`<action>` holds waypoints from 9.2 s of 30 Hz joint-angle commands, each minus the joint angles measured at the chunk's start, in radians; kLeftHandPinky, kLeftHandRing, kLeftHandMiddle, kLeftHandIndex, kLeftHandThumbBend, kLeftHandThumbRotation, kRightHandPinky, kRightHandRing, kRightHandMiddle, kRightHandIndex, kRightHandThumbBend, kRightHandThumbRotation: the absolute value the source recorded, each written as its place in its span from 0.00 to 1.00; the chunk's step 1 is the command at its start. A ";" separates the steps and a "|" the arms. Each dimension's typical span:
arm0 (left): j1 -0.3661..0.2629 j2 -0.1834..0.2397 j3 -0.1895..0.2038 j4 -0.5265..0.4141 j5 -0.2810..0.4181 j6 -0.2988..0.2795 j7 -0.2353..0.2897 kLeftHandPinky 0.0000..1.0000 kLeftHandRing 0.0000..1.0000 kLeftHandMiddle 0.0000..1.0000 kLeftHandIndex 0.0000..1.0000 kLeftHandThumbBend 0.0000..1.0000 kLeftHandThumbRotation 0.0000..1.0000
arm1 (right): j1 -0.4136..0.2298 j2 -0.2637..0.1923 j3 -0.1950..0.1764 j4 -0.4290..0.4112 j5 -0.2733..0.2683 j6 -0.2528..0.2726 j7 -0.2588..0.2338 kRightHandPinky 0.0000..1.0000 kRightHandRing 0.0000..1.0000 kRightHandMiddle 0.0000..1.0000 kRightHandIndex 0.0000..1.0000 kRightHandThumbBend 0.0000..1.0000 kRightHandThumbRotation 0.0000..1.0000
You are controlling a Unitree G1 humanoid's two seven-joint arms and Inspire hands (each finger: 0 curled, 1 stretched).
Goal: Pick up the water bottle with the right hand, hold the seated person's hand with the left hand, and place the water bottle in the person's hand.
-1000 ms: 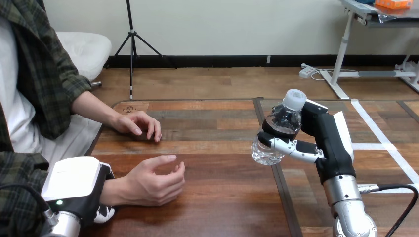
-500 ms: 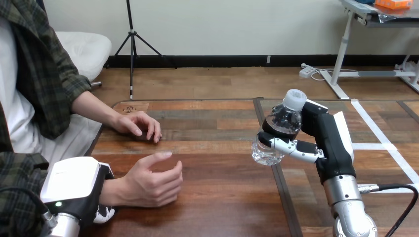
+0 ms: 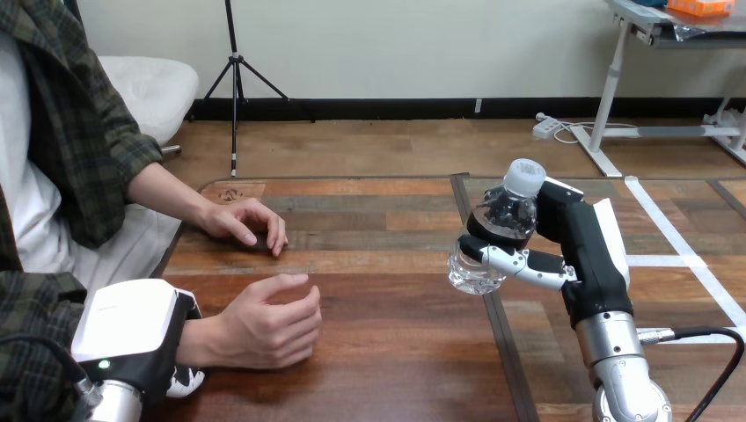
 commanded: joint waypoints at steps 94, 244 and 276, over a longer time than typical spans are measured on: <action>-0.024 -0.020 -0.019 -0.008 -0.044 -0.086 0.066 0.42 0.43 0.46 0.45 0.79 0.00 | -0.071 -0.007 -0.010 -0.065 0.016 -0.045 0.007 0.40 0.44 0.51 0.54 0.72 0.00; -0.039 -0.110 -0.060 -0.163 0.070 -0.332 0.265 0.26 0.28 0.32 0.31 0.90 0.00 | -0.065 0.036 -0.003 -0.136 0.052 -0.048 0.094 0.42 0.43 0.51 0.55 0.70 0.00; -0.052 -0.116 -0.065 -0.144 0.074 -0.344 0.280 0.25 0.28 0.32 0.31 0.89 0.00 | -0.065 0.040 -0.006 -0.144 0.067 -0.045 0.107 0.41 0.42 0.50 0.55 0.69 0.00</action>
